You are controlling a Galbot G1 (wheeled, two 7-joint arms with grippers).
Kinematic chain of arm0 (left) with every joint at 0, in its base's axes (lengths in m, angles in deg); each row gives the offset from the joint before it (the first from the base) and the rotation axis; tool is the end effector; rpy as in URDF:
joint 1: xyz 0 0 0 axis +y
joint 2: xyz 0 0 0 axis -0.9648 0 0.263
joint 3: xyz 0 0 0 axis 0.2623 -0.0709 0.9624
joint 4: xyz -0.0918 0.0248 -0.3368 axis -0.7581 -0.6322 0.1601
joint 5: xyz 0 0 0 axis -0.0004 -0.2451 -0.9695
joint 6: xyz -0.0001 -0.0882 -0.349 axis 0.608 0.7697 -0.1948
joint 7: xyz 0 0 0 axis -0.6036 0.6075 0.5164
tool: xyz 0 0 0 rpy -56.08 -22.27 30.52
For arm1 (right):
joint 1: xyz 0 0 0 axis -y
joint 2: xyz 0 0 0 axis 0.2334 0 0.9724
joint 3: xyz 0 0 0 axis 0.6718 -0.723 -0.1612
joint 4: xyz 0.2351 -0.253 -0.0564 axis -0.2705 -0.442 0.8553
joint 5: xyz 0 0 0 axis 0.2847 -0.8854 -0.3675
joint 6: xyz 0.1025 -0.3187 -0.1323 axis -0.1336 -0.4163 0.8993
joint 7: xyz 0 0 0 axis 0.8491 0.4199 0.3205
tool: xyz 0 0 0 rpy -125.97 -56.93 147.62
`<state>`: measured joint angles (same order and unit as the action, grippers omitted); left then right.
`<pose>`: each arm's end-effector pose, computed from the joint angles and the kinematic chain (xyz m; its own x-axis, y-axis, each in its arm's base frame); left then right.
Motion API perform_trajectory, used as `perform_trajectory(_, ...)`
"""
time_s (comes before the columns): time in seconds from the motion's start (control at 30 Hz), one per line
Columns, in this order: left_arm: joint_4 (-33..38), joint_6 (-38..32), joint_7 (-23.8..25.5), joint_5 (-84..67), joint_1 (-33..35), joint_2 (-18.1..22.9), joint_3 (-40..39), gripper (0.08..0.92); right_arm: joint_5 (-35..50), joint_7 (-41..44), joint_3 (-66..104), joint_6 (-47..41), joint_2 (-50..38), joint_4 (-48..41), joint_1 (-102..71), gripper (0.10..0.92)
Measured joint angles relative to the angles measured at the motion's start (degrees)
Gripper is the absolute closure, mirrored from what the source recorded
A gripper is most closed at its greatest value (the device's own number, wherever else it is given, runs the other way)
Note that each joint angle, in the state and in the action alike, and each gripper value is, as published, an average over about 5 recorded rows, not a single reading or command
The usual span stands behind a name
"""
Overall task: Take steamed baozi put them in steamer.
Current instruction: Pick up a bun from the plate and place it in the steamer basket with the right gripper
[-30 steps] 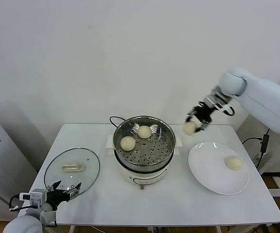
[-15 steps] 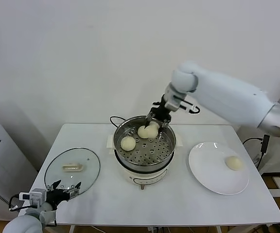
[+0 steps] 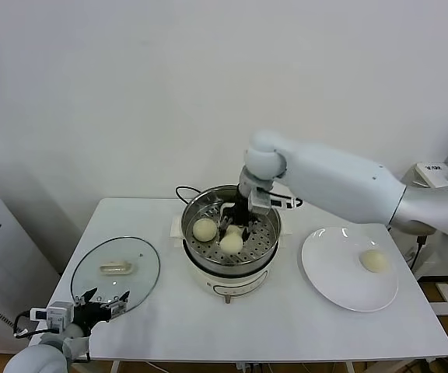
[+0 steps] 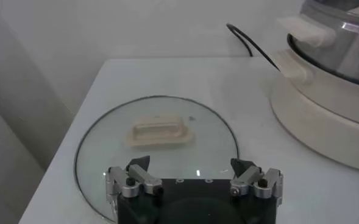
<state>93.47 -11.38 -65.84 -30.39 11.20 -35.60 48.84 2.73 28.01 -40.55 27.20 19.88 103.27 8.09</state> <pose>0.2201 0.1107 -0.2764 -0.8106 0.0650 0.5820 0.0881 0.9960 0.0114 0.5429 0.1192 -0.0561 0.0325 -0.2374 0.9709 0.0195 -0.9710 -0.2381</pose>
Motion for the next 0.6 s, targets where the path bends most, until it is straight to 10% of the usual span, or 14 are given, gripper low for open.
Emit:
perform_trajectory(0.33, -0.11, -0.05, 0.04, -0.12, 0.0, -0.18, 0.0, 0.177, -5.17, -0.31, 1.43, 1.99, 1.05, -0.14, -4.28, 0.477)
perform_trajectory(0.6, -0.21, -0.08, 0.05, -0.18, 0.01, -0.28, 0.0, 0.177, -8.16, -0.76, 3.0, 2.84, 1.09, -0.23, -5.96, 0.273)
